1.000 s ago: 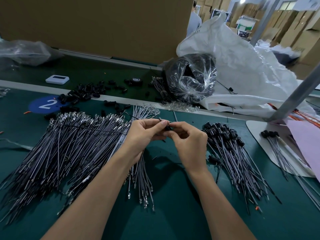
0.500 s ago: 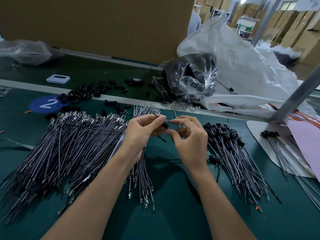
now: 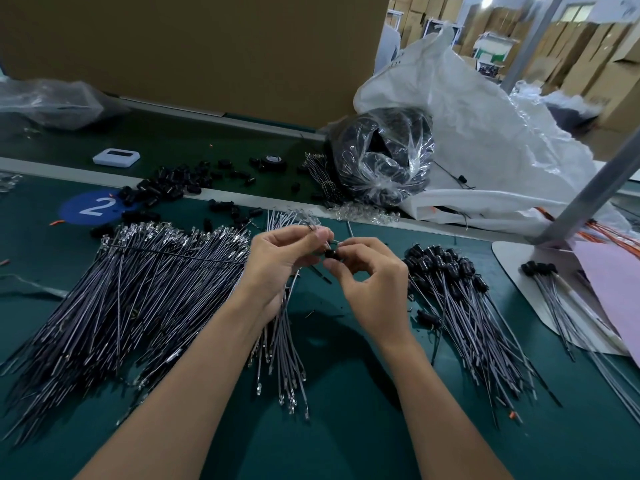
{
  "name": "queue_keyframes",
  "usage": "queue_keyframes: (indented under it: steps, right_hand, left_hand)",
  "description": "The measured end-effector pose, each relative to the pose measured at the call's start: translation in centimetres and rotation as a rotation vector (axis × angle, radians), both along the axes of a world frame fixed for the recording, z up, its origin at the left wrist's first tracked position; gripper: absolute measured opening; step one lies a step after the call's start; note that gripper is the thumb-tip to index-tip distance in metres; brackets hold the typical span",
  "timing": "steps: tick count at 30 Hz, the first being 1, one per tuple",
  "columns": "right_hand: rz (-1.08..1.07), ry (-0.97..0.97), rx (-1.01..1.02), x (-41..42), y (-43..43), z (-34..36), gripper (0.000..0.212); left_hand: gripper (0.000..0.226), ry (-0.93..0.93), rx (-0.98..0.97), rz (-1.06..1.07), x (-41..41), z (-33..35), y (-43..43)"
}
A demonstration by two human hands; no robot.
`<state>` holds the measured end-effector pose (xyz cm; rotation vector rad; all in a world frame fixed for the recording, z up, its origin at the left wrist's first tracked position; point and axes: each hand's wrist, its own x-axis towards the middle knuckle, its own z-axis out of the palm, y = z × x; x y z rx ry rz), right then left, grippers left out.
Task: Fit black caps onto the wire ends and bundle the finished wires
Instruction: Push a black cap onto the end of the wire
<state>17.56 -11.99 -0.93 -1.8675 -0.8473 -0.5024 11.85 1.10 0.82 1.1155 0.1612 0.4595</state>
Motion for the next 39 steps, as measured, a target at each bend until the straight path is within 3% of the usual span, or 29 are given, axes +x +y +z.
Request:
queue_keyframes:
  steps: [3,5,9,14,19,23,26,28,31,34,39]
  right_hand:
    - [-0.045,0.058,-0.003,0.3,-0.1,-0.3,0.011]
    - [-0.012,0.231,0.077,0.6,-0.2,-0.2,0.011]
    - [0.189,0.694,0.384,0.7,-0.3,0.6,0.011]
    - [0.393,0.92,0.729,0.6,-0.5,1.4,0.013]
    - [0.449,0.935,0.795,0.3,-0.3,1.4,0.012]
    - [0.386,1.007,0.943,0.8,-0.9,1.7,0.013]
    - [0.348,1.087,1.017,1.1,-1.6,1.6,0.027]
    - [0.371,1.07,0.944,1.0,-1.5,1.5,0.032]
    - [0.401,0.992,0.757,0.4,-0.4,1.5,0.045]
    - [0.376,0.939,0.633,-0.1,0.3,1.3,0.058]
    - [0.352,0.9,0.613,-0.1,0.3,1.0,0.059]
  left_hand:
    - [0.007,-0.038,-0.18,0.182,-0.4,0.4,1.4]
    - [0.007,-0.067,-0.253,0.28,-0.6,0.5,2.0]
    - [0.006,-0.085,-0.321,0.311,-0.7,0.5,1.7]
    - [0.014,-0.048,-0.359,0.295,-0.4,0.5,1.5]
    - [0.014,-0.018,-0.3,0.27,0.1,0.3,1.3]
    - [0.016,-0.053,-0.248,0.114,-0.1,0.2,1.2]
    - [0.041,-0.1,-0.295,-0.033,-0.6,0.0,1.6]
    - [0.05,-0.038,-0.183,-0.06,-0.3,0.0,1.3]
    - [0.046,0.06,0.092,-0.102,0.2,0.2,0.3]
    - [0.041,0.056,0.245,-0.174,0.2,0.2,-0.4]
    - [0.039,0.064,0.241,-0.171,0.0,0.2,-1.0]
